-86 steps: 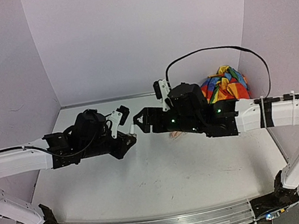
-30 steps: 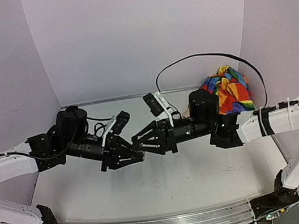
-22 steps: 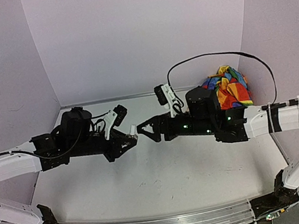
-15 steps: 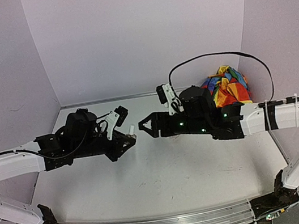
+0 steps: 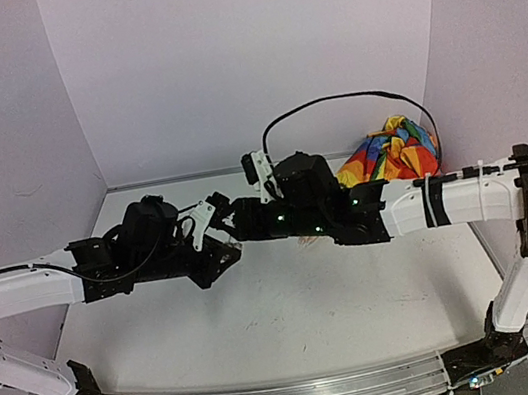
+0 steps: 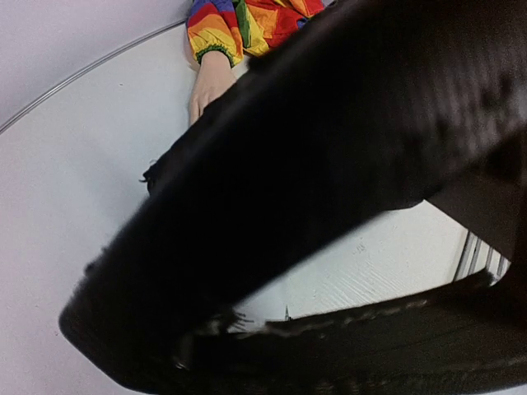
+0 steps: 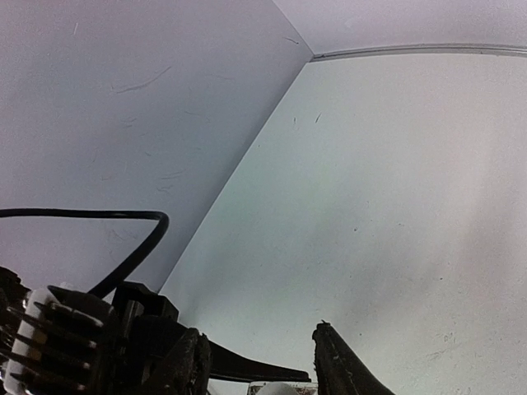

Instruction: Paint the nails

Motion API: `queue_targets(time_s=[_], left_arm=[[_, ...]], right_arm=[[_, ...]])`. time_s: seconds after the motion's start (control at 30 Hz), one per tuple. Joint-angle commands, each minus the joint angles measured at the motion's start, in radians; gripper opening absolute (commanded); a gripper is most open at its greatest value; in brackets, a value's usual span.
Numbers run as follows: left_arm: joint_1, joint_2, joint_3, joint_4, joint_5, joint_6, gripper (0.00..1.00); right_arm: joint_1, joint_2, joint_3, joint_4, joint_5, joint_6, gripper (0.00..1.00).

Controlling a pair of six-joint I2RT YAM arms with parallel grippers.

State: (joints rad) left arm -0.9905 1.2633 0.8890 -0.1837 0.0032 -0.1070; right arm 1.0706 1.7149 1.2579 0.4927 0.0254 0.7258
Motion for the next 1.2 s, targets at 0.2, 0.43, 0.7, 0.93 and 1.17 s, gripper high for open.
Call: queue_targets(time_s=[0.2, 0.43, 0.7, 0.93, 1.17], left_arm=[[-0.007, -0.031, 0.058, 0.034, -0.006, -0.022, 0.0], [-0.006, -0.061, 0.06, 0.036, 0.099, -0.023, 0.0], [0.033, -0.242, -0.084, 0.291, 0.985, 0.138, 0.0], [0.033, -0.215, -0.102, 0.365, 0.867, 0.072, 0.0], [0.034, -0.198, -0.102, 0.313, 0.482, 0.079, 0.0]], right_arm=[[0.005, 0.009, 0.038, 0.028, -0.038, 0.012, 0.28], [0.003, -0.032, -0.004, 0.046, -0.059, -0.034, 0.05], [-0.007, -0.194, -0.33, 0.706, -0.976, -0.272, 0.0], [0.003, -0.198, -0.3, 0.613, -0.853, -0.248, 0.0], [0.004, -0.279, -0.175, 0.168, -0.305, -0.29, 0.71]])
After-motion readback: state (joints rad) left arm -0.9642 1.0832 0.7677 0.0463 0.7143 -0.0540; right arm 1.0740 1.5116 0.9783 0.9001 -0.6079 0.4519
